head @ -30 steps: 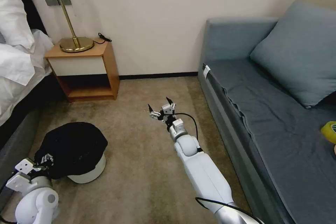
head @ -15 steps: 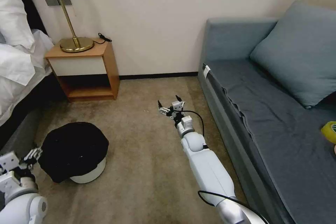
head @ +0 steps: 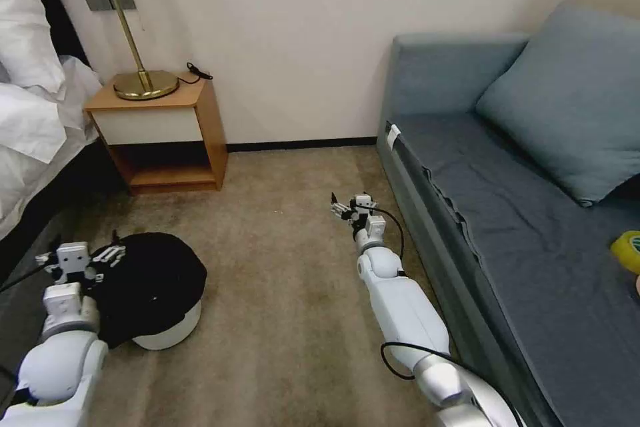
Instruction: Pick up the trash bin, then pick up the garbage on the floor and place it into the trash bin.
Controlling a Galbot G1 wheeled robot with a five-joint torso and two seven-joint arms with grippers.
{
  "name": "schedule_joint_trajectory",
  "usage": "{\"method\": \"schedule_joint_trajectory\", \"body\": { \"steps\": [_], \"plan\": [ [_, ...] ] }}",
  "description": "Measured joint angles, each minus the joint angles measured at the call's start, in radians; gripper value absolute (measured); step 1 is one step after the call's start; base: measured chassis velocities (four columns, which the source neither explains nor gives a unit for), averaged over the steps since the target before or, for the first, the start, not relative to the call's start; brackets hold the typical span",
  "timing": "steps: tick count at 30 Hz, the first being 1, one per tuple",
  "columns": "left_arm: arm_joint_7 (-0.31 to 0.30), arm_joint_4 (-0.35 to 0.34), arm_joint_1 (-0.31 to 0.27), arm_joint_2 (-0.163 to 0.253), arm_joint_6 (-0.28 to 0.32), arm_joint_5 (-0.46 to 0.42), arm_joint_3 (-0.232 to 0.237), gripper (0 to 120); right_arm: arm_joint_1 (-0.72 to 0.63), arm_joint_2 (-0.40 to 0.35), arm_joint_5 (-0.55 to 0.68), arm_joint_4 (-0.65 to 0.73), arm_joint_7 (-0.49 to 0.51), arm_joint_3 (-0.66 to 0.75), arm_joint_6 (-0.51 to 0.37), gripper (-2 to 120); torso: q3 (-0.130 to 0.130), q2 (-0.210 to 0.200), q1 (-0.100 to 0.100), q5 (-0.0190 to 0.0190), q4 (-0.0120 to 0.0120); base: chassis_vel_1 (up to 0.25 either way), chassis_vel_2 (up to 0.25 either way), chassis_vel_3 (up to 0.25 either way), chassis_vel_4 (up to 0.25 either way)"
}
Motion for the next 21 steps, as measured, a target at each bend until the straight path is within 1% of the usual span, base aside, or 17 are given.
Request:
{"method": "schedule_joint_trajectory", "body": {
  "steps": [1,2,4,21],
  "plan": [
    [0.0,0.018,-0.015,0.0,0.008,0.001,0.025,100,0.016,0.0,-0.006,-0.05,0.009,0.015,0.007,100,0.0,0.0,0.0,-0.0001,0.0001,0.0,0.0,0.0,0.0],
    [0.007,0.023,-0.019,0.0,0.009,0.008,0.041,100,0.026,0.0,0.008,-0.069,0.011,0.02,0.011,100,0.0,0.0,0.0,-0.0001,0.0002,0.0,0.0,0.0,0.0],
    [0.014,0.014,-0.02,-0.001,0.016,0.019,0.055,100,0.034,0.0,0.032,-0.07,0.012,0.02,0.011,100,0.0,0.0,0.0,-0.0001,0.0002,0.0,0.0,0.0,0.0],
    [0.013,0.008,-0.019,-0.002,0.02,0.019,0.057,100,0.037,0.0,0.037,-0.065,0.015,0.014,0.008,100,0.0,0.0,0.0,-0.0001,0.0003,0.0,0.0,0.0,0.0]
  ]
}}
